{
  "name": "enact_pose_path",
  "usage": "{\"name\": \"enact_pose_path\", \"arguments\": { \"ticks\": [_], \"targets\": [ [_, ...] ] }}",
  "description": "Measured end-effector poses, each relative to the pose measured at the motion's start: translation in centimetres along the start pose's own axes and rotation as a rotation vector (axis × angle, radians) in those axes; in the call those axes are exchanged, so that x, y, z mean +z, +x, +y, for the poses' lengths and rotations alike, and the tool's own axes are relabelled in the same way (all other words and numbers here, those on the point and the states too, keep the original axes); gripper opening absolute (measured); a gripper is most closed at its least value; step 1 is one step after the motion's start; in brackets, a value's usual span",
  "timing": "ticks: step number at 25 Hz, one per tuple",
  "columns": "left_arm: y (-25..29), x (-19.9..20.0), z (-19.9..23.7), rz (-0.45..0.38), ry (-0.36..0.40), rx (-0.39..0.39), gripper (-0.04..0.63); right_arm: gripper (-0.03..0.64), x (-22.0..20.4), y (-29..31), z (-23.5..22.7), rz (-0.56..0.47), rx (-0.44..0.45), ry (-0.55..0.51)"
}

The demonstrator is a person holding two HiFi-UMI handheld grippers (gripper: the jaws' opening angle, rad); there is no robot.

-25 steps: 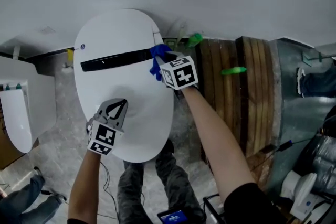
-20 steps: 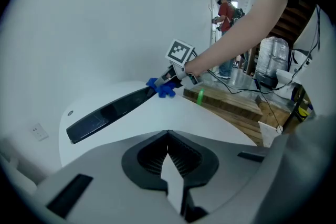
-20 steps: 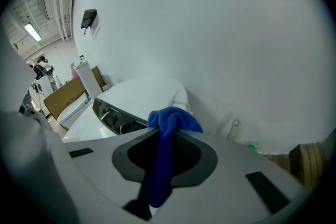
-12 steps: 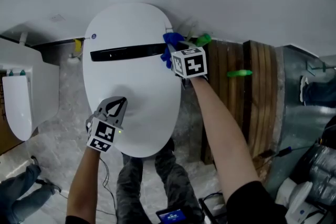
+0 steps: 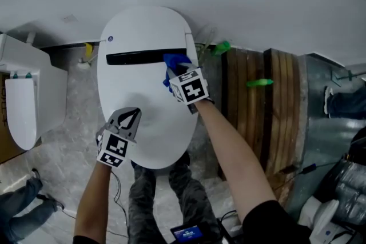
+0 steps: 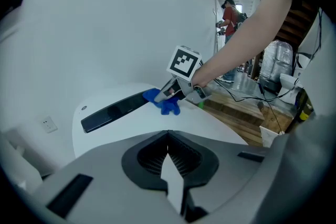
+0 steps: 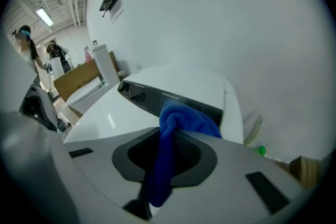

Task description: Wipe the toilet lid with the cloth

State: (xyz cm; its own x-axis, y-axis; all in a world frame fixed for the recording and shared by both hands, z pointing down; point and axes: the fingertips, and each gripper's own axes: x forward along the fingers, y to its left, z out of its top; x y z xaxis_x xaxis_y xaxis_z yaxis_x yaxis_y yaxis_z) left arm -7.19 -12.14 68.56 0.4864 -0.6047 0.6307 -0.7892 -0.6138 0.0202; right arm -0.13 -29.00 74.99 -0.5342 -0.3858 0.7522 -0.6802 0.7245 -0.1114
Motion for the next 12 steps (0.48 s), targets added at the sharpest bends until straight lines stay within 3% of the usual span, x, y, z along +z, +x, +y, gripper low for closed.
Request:
{"name": "enact_pose_path", "arguments": {
  "ticks": [12],
  "targets": [
    [-5.6, -5.0, 3.7, 0.013, -0.073, 0.083, 0.011, 0.057, 3.4, 4.9, 12.7, 0.039, 0.151, -0.184]
  ]
}}
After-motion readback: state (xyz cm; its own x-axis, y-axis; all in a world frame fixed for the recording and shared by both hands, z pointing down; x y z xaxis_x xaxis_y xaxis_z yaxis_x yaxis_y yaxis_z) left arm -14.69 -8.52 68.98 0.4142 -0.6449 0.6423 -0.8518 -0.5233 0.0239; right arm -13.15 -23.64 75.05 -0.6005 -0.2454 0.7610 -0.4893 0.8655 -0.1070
